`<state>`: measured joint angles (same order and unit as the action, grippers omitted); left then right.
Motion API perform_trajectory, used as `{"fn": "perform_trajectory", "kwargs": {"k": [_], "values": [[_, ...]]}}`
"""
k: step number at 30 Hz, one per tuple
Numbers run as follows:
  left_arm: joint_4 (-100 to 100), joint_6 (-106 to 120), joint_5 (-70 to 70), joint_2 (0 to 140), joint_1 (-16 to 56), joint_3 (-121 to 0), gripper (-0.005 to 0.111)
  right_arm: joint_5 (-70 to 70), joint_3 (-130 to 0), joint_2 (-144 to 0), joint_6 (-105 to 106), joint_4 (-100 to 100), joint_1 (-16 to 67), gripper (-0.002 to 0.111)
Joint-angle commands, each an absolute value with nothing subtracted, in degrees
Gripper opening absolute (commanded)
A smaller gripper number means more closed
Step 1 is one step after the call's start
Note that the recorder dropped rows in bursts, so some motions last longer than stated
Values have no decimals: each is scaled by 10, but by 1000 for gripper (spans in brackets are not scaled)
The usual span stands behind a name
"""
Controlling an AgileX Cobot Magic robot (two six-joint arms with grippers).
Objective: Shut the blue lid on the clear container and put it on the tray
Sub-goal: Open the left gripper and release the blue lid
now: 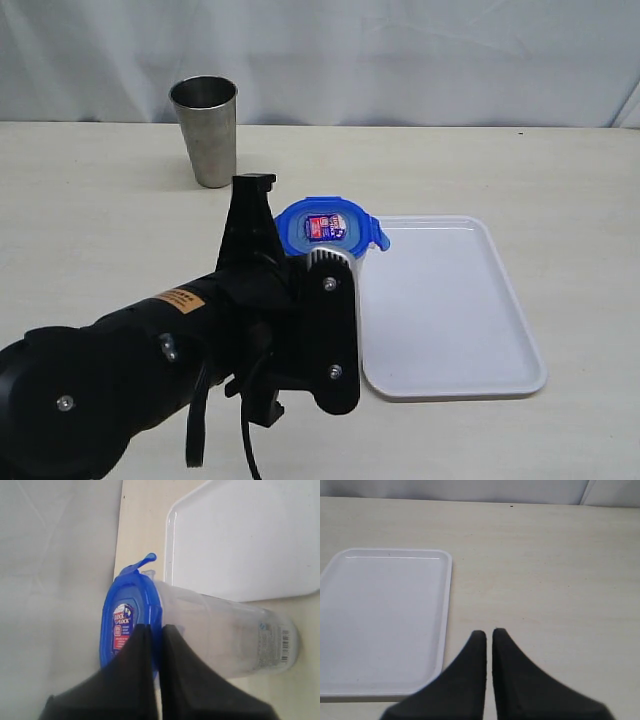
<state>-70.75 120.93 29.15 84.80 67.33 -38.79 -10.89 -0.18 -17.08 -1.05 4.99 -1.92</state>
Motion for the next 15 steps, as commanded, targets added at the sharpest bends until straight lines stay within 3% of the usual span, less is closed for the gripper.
{"fn": "perform_trajectory", "kwargs": {"k": [1,9,15], "values": [[-722,1225,290,847,677,-385,0,-102,0,-172,-8,50,-18,5],[-720,1225,290,847,677,-385,1,-102,0,-172,-8,50,-18,5],[-719,1225,290,847,677,-385,20,-102,0,-172,-8,50,-18,5]]}}
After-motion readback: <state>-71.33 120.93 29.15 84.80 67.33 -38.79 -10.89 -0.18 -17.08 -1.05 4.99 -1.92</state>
